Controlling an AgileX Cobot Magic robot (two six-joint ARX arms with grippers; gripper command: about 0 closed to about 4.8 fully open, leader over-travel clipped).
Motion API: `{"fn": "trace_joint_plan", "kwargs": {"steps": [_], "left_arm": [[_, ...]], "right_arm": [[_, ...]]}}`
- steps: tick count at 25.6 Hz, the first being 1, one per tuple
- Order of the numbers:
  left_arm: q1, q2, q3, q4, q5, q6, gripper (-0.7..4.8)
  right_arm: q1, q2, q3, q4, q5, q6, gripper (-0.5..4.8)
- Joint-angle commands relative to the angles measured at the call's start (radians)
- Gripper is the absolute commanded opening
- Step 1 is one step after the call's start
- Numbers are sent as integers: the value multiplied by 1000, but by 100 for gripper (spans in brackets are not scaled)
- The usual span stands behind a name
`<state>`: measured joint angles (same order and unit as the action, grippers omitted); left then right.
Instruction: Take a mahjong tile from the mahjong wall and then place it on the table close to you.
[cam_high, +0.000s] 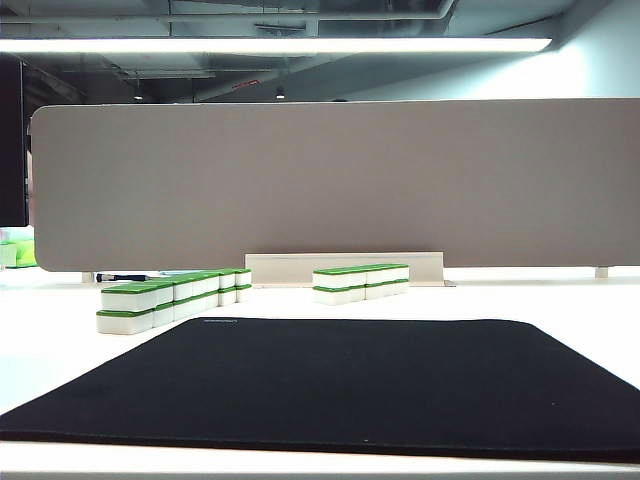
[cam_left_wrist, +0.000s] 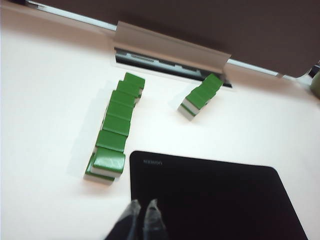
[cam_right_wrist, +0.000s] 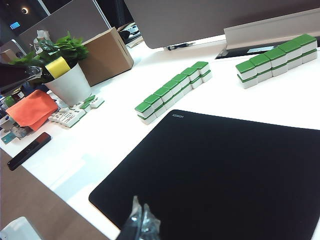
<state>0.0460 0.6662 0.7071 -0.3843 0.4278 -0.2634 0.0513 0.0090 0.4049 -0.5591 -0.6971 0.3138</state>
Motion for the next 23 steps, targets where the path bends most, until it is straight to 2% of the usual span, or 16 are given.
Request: {"fn": "trace_joint_plan", "kwargs": {"steps": [1, 6, 10, 15, 21, 23], "left_arm": [[-1, 67, 61, 0, 7, 4, 26], [-2, 166, 144, -19, 26, 56, 26], [-2, 231, 209, -45, 25, 61, 26], [-25, 352, 275, -27, 9, 103, 26], [-138, 520, 392, -67, -152, 163, 26], [-162, 581, 439, -72, -174, 166, 26]], "right_arm": [[0, -8, 5, 10, -5, 2, -1], [-1, -8, 5, 10, -5, 2, -1], [-1, -8, 5, 10, -5, 2, -1], [-1, -8, 5, 10, -5, 2, -1], [-1, -8, 5, 9, -5, 2, -1], [-1, -8, 5, 9, -5, 2, -1]]}}
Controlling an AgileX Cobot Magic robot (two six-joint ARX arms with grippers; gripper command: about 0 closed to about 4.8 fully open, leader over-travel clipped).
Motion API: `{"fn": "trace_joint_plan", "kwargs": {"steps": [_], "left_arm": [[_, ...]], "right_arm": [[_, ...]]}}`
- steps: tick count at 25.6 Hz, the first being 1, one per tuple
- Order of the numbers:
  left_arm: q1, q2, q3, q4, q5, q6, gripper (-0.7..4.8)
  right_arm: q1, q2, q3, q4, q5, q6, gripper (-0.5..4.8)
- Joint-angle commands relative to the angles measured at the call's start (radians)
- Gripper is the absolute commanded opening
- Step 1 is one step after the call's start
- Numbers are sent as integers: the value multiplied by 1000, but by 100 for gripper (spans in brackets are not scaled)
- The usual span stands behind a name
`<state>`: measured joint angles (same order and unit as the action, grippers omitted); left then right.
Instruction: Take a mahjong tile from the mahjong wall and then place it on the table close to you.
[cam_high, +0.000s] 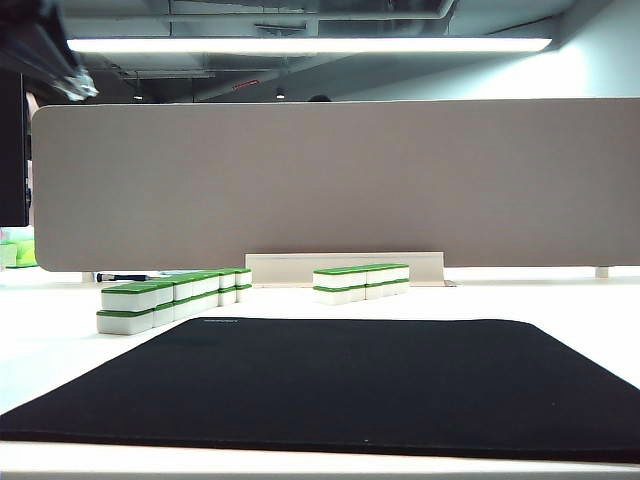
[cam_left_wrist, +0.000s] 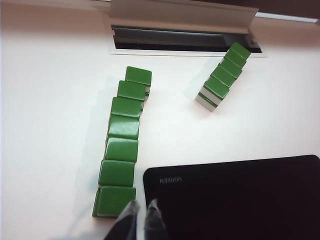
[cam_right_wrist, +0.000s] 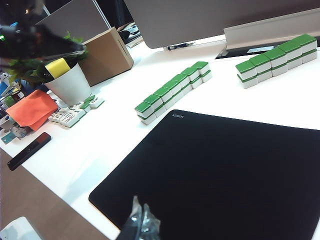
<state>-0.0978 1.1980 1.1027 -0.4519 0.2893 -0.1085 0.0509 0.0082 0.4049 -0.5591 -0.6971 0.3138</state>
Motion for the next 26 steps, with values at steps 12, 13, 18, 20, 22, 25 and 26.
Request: {"fn": "trace_joint_plan", "kwargs": {"steps": [12, 13, 18, 20, 22, 25, 26], "left_arm": [[-33, 366, 294, -199, -113, 102, 26], [-33, 374, 297, -199, -114, 102, 26], [-33, 416, 297, -204, -139, 138, 26], [-33, 435, 297, -215, -163, 155, 26], [-33, 447, 297, -228, -163, 161, 27], [-33, 466, 297, -246, -166, 161, 38], [-33, 472, 297, -256, -166, 161, 77]], "right_arm": [[-1, -7, 3, -39, 0, 0, -1], [-1, -7, 3, -39, 0, 0, -1], [-1, -7, 3, -39, 3, 0, -1], [-1, -7, 3, -39, 3, 0, -1], [-1, -6, 3, -37, 3, 0, -2], [0, -2, 3, -35, 3, 0, -2], [0, 0, 3, -35, 3, 0, -2]]}}
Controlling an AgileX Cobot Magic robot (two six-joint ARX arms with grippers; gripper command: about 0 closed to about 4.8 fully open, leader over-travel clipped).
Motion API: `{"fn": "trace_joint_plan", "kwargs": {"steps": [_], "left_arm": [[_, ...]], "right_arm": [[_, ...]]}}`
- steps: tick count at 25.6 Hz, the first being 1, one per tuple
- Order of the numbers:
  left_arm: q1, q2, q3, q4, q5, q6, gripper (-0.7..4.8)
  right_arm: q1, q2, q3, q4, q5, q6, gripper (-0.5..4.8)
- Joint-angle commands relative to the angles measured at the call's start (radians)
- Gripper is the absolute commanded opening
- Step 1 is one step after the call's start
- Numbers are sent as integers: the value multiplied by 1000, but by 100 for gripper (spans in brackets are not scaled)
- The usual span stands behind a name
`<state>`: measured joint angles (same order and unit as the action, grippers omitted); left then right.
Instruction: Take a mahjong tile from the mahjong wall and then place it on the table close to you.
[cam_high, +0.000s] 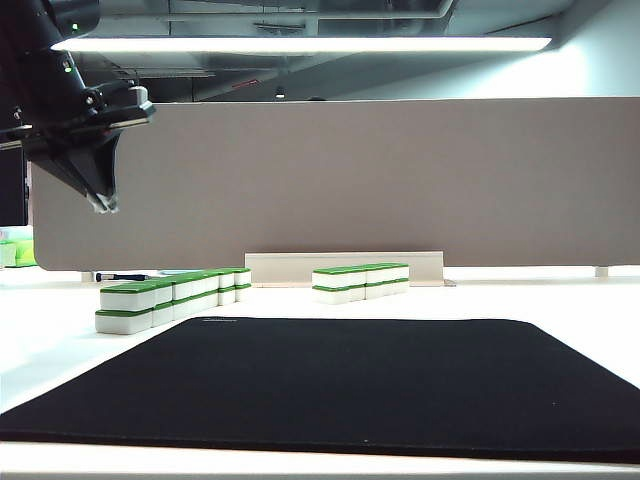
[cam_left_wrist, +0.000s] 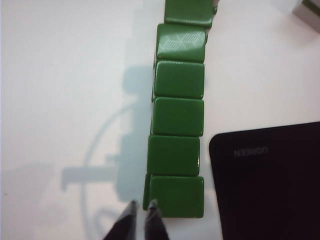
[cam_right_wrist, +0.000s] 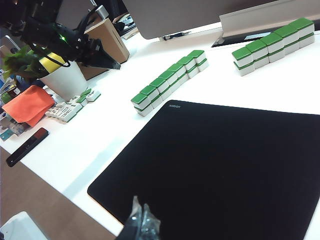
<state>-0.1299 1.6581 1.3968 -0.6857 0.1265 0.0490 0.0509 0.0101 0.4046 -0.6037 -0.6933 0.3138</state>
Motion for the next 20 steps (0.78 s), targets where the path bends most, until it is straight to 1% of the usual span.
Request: {"fn": "trace_joint_plan", "kwargs": {"steps": [1, 4, 5, 6, 7, 8, 14, 20], "left_arm": [[-6, 23, 3, -27, -3, 3, 114], [-21, 53, 3, -33, -11, 4, 123], [-32, 64, 3, -34, -11, 4, 141], [-37, 68, 3, -35, -11, 4, 184], [-52, 79, 3, -32, -24, 5, 290], [-62, 88, 3, -32, -46, 4, 350], [-75, 149, 3, -43, -88, 5, 350], [-75, 202, 3, -42, -89, 4, 350]], "right_arm": [[0, 3, 3, 11, -1, 0, -1], [0, 6, 3, 18, -1, 0, -2], [0, 6, 3, 17, -1, 0, -2], [0, 6, 3, 17, -1, 0, -2], [0, 6, 3, 17, -2, 0, -1], [0, 6, 3, 17, -2, 0, -1], [0, 6, 3, 17, -1, 0, -1], [0, 6, 3, 17, -1, 0, -1]]}}
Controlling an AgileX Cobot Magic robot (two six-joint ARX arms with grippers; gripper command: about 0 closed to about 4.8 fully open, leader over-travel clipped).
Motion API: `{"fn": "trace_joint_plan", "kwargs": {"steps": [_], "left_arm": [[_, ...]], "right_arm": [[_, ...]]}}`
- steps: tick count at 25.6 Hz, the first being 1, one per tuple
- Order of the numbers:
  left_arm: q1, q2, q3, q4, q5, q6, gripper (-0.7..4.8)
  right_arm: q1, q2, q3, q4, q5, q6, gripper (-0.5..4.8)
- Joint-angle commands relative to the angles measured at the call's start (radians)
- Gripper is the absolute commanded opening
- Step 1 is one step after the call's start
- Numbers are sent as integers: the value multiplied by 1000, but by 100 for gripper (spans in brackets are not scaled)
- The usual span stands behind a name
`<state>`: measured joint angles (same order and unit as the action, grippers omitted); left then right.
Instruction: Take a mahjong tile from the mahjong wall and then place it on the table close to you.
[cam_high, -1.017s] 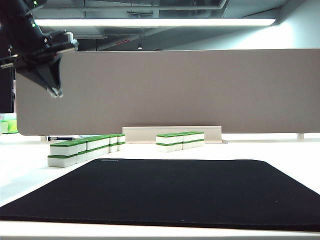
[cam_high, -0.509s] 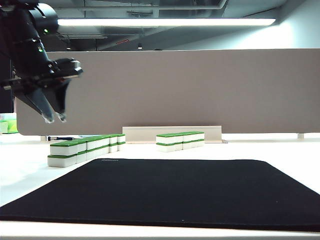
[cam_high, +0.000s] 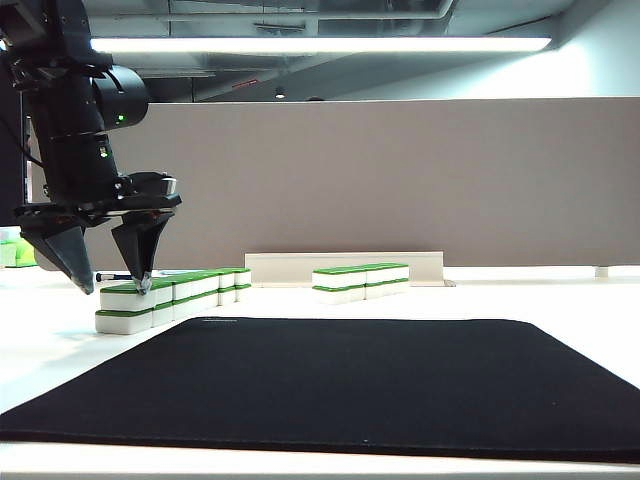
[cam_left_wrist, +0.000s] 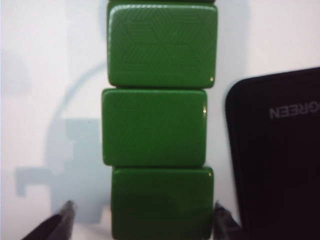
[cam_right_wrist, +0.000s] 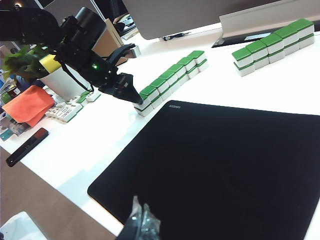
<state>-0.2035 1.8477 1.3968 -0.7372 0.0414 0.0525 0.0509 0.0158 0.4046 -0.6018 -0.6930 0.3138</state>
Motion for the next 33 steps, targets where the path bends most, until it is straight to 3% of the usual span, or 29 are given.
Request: {"fn": "trace_joint_plan", "kwargs": {"steps": [1, 15, 21, 24, 33], "left_arm": [[-2, 15, 2, 10, -3, 1, 350], [-15, 71, 2, 51, -1, 1, 348], [-17, 74, 2, 51, -4, 1, 328], [-18, 75, 2, 51, -5, 4, 274], [-19, 82, 2, 49, -42, 26, 273]], "right_arm": [[0, 0, 3, 15, -2, 0, -2], [0, 0, 3, 14, -2, 0, -1], [-1, 0, 3, 14, -2, 0, -1], [-1, 0, 3, 14, -2, 0, -1], [-1, 0, 3, 14, -2, 0, -1]]}}
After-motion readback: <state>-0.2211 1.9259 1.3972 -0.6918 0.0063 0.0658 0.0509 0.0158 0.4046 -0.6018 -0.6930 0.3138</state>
